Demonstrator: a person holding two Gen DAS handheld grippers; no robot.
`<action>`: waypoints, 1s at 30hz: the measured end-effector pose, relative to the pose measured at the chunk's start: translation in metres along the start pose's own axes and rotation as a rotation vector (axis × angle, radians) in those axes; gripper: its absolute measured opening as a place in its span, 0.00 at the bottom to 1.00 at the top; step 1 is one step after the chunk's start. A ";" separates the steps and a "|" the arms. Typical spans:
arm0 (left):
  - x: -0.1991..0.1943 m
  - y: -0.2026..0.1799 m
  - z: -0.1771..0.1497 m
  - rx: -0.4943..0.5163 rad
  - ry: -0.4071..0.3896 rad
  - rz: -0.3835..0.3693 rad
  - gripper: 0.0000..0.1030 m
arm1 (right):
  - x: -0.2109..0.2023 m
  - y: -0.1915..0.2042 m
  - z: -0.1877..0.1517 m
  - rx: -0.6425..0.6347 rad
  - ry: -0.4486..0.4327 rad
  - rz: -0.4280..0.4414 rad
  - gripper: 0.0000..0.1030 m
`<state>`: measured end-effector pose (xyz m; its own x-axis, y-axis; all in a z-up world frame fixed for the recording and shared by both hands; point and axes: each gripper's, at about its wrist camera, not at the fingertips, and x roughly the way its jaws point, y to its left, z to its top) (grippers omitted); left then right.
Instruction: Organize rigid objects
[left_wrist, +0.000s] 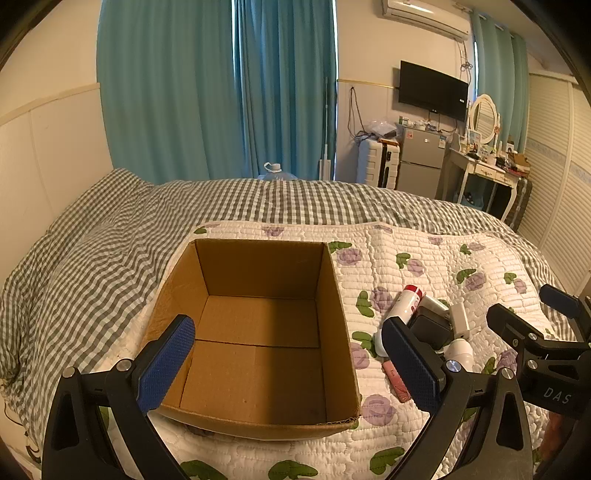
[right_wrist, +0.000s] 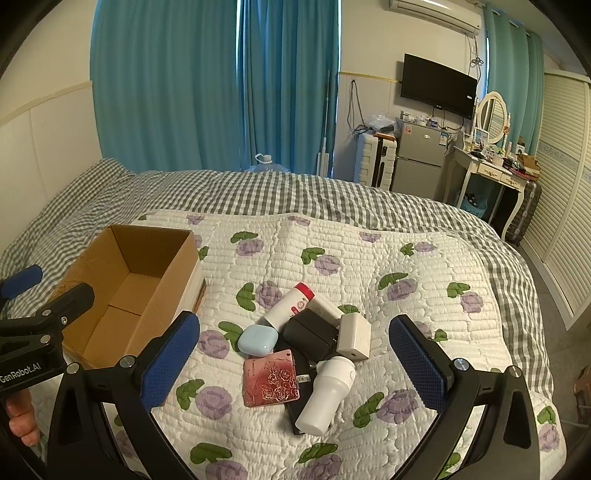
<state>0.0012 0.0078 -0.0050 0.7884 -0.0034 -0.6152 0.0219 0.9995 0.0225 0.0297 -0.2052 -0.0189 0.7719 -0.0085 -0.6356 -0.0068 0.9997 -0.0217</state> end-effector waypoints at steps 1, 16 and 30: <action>0.000 0.000 0.000 0.000 0.000 0.001 1.00 | 0.000 0.000 0.000 0.000 0.000 0.000 1.00; 0.000 0.001 0.000 0.000 0.001 0.001 1.00 | 0.003 0.001 -0.005 -0.002 0.006 0.000 1.00; 0.000 0.002 -0.002 -0.003 0.001 0.001 1.00 | 0.003 0.002 -0.004 -0.002 0.007 0.000 1.00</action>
<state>-0.0002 0.0098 -0.0063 0.7877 -0.0024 -0.6160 0.0193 0.9996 0.0208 0.0293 -0.2037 -0.0239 0.7678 -0.0091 -0.6407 -0.0080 0.9997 -0.0239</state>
